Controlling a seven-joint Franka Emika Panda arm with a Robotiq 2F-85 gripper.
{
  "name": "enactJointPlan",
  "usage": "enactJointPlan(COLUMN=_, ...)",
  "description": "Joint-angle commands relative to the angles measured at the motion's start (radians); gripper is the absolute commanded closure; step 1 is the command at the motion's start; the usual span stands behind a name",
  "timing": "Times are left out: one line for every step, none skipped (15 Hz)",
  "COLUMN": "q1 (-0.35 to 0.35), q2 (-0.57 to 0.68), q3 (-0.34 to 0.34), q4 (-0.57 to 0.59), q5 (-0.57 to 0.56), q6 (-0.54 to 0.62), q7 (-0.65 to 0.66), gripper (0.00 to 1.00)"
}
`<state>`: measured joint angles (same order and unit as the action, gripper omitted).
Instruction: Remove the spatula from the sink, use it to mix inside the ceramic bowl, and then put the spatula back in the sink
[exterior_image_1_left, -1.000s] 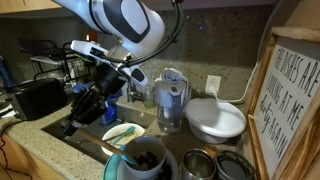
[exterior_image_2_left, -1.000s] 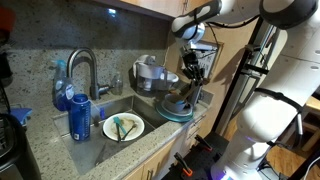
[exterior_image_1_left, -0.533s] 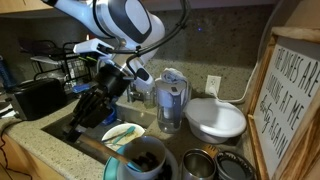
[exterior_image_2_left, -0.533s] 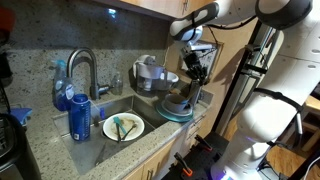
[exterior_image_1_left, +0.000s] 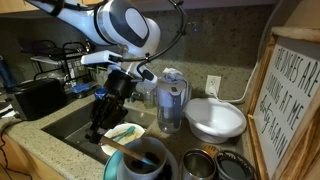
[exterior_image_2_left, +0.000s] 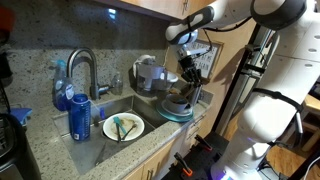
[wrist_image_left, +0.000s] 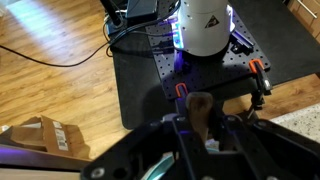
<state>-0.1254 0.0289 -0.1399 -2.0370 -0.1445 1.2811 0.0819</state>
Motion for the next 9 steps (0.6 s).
enactJointPlan(q1=-0.001, q2=0.012, q3=0.005, q4=0.013, q5=0.031, q6=0.05, q7=-0.03, gripper=0.9)
enactJointPlan(q1=-0.002, q2=0.016, q3=0.004, q4=0.017, q5=0.047, q6=0.053, q7=-0.036, gripper=0.9)
enactJointPlan(q1=-0.002, q2=0.022, q3=0.003, q4=0.023, q5=0.055, q6=0.042, q7=-0.042, gripper=0.9)
enactJointPlan(q1=-0.001, q2=0.03, q3=0.004, q4=0.033, q5=0.055, q6=0.014, q7=-0.045, gripper=0.9)
enactJointPlan(q1=-0.002, q2=0.034, q3=0.004, q4=0.04, q5=0.064, q6=0.0, q7=-0.047, gripper=0.91)
enactJointPlan(q1=-0.002, q2=0.038, q3=0.003, q4=0.047, q5=0.069, q6=-0.015, q7=-0.047, gripper=0.91)
enactJointPlan(q1=-0.001, q2=0.043, q3=0.004, q4=0.055, q5=0.073, q6=-0.033, q7=-0.047, gripper=0.91)
enactJointPlan(q1=-0.001, q2=0.048, q3=0.004, q4=0.063, q5=0.079, q6=-0.054, q7=-0.049, gripper=0.91)
enactJointPlan(q1=-0.001, q2=0.054, q3=0.004, q4=0.072, q5=0.081, q6=-0.079, q7=-0.05, gripper=0.91)
